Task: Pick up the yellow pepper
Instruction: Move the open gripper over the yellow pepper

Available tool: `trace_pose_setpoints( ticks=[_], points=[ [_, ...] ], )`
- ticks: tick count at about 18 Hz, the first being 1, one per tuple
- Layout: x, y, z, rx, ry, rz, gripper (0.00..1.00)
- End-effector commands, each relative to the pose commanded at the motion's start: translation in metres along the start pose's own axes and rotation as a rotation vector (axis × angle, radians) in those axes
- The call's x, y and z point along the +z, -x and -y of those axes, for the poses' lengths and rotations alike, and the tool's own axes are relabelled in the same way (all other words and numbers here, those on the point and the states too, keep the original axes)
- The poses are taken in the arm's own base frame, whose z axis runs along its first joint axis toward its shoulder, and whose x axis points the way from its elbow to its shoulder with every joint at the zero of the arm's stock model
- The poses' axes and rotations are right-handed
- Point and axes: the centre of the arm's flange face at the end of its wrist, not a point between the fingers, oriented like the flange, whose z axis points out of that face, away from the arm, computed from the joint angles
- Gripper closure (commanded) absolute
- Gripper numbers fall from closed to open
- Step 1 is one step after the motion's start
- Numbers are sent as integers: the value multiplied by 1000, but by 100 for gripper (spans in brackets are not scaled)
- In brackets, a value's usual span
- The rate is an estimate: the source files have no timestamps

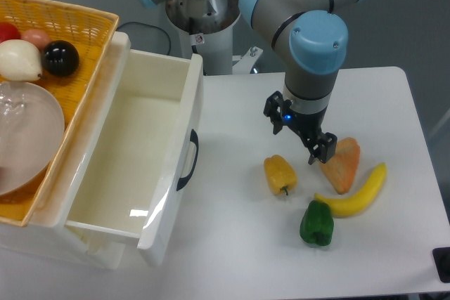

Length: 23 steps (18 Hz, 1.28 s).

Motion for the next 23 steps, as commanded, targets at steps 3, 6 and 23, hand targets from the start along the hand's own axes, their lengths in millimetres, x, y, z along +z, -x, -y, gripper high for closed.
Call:
trace_pose_setpoints(
  ticks=[3,6,23],
  points=[
    [4,-3,3,15,3,-9,0],
    [29,-12,3,7,11,-54,0],
    [89,-9,-30,-764,-24,-112,0]
  ],
)
